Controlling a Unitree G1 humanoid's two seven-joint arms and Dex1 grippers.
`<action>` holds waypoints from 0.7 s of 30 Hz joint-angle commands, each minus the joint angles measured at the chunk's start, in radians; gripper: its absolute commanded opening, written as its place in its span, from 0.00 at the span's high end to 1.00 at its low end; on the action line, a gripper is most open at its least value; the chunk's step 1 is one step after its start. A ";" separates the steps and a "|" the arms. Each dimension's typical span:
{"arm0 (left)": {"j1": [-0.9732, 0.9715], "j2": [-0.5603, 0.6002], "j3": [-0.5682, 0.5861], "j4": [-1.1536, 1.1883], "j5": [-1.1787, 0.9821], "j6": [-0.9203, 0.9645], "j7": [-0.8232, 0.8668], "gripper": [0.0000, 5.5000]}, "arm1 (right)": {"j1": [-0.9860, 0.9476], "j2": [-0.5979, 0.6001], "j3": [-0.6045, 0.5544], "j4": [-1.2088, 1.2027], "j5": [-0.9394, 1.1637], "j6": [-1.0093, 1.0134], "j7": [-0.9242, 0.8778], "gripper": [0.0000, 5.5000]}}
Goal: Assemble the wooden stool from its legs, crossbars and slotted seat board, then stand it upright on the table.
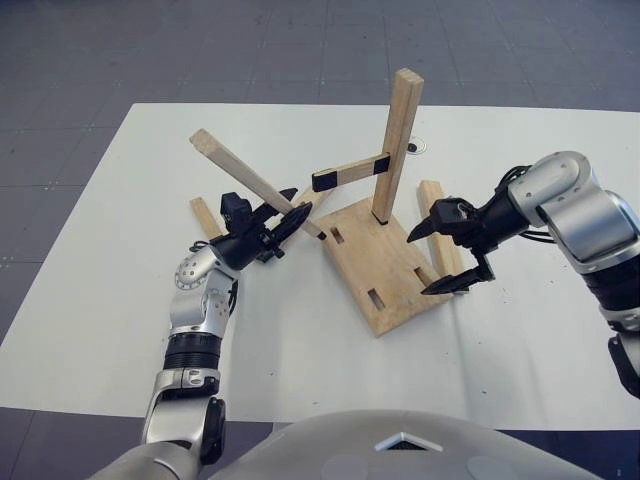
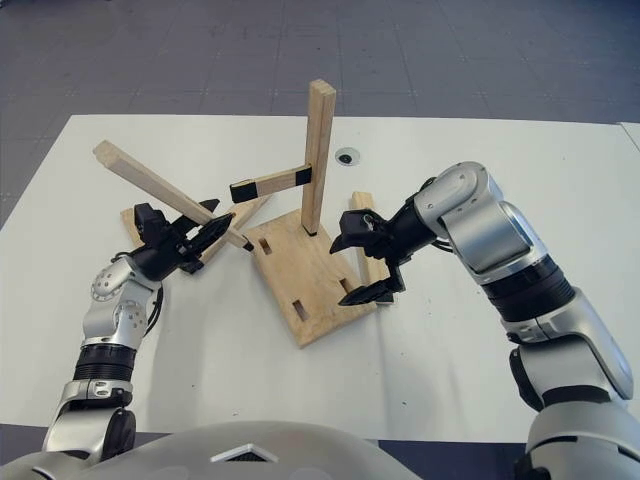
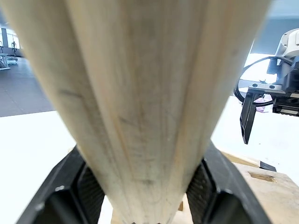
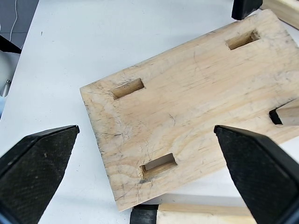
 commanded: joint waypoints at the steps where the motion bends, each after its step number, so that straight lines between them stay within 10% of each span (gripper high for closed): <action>1: -0.035 -0.003 -0.011 0.000 0.006 0.002 -0.020 0.63 | -0.018 0.003 -0.002 -0.012 -0.001 0.005 -0.008 0.03; 21: -0.006 0.008 -0.098 0.124 0.078 -0.049 -0.134 0.63 | -0.024 0.017 -0.011 -0.023 0.007 0.023 -0.022 0.03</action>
